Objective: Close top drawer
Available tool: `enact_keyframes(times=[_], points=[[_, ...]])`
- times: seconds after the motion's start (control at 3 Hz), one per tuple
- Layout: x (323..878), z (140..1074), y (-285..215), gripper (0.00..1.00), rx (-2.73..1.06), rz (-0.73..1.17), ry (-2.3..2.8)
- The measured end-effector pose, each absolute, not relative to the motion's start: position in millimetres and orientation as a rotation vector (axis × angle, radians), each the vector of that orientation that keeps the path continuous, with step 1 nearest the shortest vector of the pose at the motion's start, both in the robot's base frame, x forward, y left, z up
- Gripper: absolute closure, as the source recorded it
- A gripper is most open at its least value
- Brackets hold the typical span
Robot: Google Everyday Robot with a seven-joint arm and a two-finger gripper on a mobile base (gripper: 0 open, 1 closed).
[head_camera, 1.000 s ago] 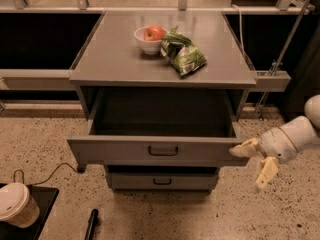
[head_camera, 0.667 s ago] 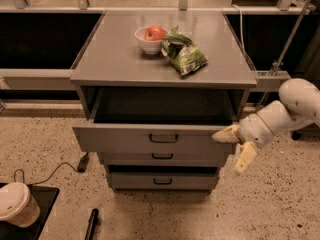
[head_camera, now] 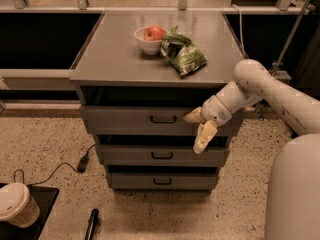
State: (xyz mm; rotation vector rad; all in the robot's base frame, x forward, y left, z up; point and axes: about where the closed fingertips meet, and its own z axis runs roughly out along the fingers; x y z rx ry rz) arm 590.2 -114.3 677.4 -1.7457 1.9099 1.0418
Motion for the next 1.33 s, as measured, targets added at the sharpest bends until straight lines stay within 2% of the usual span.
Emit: enact_keyframes(times=[0.67, 1.33], points=[[601.4, 675.6, -119.7, 0.0, -1.633, 0.979, 1.951], [625.7, 682.0, -133.1, 0.0, -1.268, 0.815, 2.035]])
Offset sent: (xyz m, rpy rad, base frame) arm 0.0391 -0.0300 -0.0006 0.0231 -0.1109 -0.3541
